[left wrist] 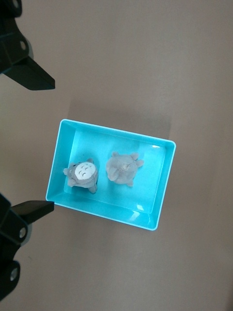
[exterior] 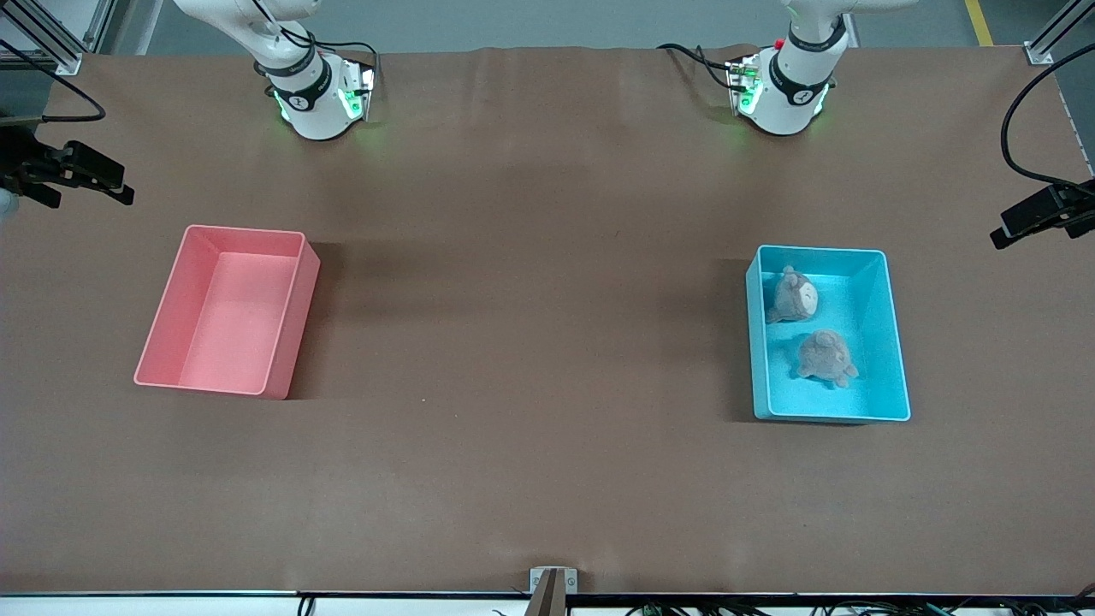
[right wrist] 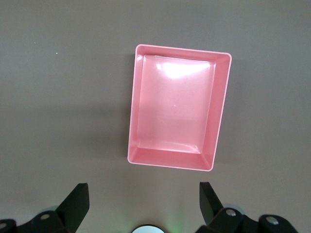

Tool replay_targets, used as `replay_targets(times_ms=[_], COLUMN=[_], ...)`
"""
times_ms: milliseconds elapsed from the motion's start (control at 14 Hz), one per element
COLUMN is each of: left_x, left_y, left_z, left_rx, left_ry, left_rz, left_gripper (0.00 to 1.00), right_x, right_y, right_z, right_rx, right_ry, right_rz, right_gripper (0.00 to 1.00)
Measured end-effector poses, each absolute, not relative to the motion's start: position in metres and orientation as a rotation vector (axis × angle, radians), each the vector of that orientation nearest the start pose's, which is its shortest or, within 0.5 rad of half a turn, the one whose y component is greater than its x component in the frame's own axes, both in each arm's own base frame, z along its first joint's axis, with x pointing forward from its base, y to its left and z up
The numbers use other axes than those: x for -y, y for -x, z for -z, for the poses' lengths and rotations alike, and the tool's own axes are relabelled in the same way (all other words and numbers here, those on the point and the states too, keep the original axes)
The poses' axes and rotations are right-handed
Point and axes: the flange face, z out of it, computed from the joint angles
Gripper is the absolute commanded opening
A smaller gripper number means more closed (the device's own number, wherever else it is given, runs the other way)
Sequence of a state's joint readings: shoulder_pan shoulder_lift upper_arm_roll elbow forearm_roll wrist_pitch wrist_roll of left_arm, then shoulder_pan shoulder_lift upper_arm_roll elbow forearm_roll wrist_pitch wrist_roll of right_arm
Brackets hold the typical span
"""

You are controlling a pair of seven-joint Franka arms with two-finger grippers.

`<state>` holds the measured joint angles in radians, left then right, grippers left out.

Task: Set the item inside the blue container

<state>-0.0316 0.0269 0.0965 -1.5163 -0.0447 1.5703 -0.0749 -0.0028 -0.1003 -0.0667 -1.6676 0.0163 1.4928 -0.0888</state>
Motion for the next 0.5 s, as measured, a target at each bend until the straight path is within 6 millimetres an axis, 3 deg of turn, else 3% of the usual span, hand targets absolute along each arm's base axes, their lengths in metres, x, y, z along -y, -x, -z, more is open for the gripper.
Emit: replay_targets(times_ms=[215, 501], left_x=[-0.0175, -0.0151], left_y=[-0.5632, -0.5633], left_z=[-0.6433, -0.6453], left_rx=[0.182, 0.175], left_ry=[3.179, 3.180], left_rz=[0.069, 0.075], left_gripper=[1.00, 1.00], right_x=[0.0348, 0.0325], right_y=[-0.5128, -0.5123], right_z=[-0.6262, -0.6258], right_rx=[0.034, 0.042], right_ry=[3.110, 3.109], right_rz=[-0.113, -0.122], right_gripper=[1.00, 1.00])
